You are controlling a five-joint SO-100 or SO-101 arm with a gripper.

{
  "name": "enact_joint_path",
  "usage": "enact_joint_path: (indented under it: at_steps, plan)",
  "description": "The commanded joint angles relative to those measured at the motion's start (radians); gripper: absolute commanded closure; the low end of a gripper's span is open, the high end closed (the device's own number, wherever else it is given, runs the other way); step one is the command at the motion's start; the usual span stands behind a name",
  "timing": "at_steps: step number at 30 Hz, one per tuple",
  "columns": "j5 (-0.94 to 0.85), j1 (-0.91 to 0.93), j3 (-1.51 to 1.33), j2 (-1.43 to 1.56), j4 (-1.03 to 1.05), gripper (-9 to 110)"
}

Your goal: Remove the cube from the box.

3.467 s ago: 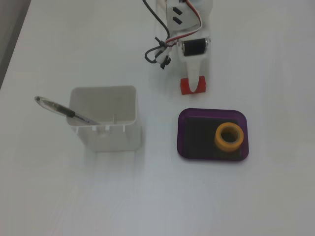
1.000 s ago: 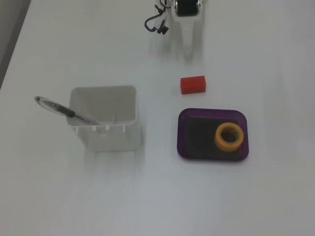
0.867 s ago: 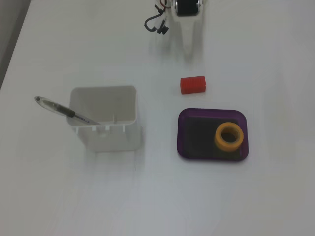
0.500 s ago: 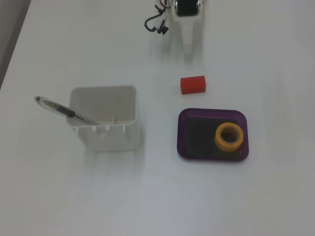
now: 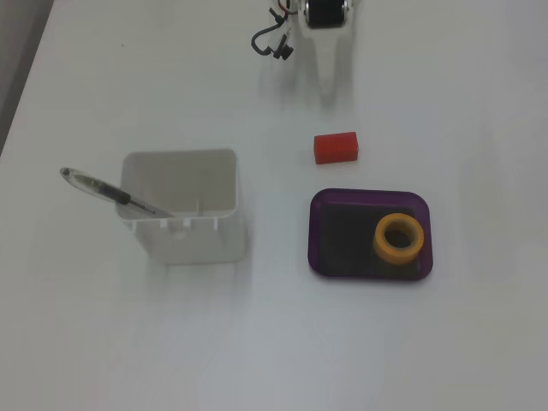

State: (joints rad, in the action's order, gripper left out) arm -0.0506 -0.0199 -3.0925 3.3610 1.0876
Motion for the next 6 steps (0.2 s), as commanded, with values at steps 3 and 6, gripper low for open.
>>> enact_joint_path:
  at_steps: [3,6]
  plan:
    - [-0.008,-0.008,0.003,0.054,-0.012,102]
    - [-0.008,-0.008,0.003,0.054,-0.012,102]
